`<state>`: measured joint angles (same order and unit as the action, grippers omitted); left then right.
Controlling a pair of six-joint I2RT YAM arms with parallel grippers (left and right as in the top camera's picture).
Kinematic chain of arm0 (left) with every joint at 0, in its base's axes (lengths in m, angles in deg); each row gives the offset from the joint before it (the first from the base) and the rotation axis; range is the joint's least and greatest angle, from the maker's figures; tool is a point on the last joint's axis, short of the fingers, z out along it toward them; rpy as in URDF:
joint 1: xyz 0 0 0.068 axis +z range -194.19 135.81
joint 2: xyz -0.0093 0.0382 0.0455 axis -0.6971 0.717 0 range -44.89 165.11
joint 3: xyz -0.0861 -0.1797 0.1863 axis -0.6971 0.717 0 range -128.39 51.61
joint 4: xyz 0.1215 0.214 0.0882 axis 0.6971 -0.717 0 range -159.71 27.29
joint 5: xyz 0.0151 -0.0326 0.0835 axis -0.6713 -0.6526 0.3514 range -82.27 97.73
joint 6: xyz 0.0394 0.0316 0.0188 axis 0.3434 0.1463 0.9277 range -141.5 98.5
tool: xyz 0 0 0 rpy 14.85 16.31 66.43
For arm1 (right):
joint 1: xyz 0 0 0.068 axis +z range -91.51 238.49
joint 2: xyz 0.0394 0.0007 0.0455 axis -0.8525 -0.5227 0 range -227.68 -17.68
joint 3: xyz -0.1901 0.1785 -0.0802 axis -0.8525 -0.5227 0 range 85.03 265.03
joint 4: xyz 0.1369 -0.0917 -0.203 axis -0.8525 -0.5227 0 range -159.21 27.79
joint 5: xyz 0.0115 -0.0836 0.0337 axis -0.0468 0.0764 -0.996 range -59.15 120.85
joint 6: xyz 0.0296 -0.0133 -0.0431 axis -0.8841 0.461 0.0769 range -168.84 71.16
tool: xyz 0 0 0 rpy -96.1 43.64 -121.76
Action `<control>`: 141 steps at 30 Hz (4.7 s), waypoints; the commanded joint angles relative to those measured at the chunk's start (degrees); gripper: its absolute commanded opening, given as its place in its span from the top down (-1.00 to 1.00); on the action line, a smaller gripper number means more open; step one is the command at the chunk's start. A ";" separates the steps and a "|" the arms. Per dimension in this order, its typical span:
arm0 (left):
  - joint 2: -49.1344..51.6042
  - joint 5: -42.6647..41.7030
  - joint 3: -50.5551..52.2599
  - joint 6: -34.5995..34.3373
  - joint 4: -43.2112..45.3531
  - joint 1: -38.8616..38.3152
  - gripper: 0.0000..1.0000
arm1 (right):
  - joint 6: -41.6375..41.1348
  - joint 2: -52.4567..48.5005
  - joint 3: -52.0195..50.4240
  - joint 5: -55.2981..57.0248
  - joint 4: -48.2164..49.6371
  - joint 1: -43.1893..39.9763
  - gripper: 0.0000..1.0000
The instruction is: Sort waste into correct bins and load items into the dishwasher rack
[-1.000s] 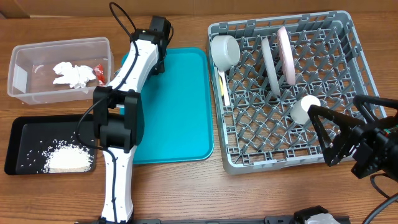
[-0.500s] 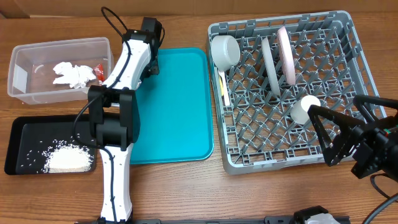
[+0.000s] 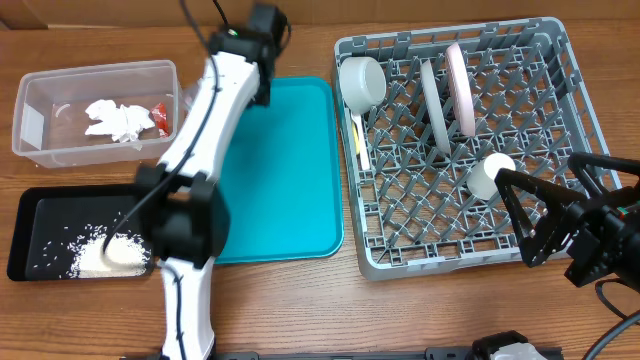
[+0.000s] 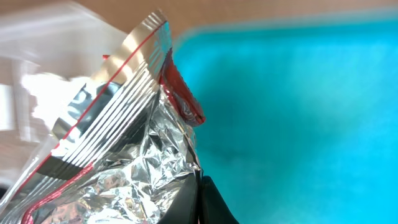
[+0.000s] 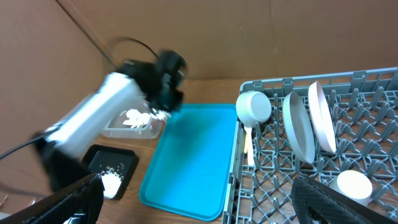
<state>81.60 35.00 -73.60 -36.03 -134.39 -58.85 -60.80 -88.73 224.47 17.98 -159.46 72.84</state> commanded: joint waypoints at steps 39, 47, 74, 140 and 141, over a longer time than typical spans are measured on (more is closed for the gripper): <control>-33.90 -20.11 -13.27 0.15 -25.11 11.23 -1.00 | -0.09 0.04 0.13 0.42 0.22 0.22 -1.00; -34.21 -22.67 -13.27 0.17 -25.09 11.26 -1.00 | -0.07 0.04 0.13 0.42 0.22 0.22 -1.00; -33.81 -22.67 -13.27 0.17 -25.09 11.26 -1.00 | 10.78 3.04 -10.03 6.82 19.28 -3.54 -1.00; -33.81 -22.67 -13.27 0.17 -25.09 11.26 -1.00 | 10.29 70.86 -137.52 0.76 90.36 -16.35 -1.00; -33.81 -22.67 -13.27 0.17 -25.09 11.26 -1.00 | 10.29 70.86 -137.52 0.79 90.36 -16.35 -1.00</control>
<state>47.70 12.62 -86.87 -36.07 -159.42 -47.22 -50.53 -18.52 87.53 19.01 -69.52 56.71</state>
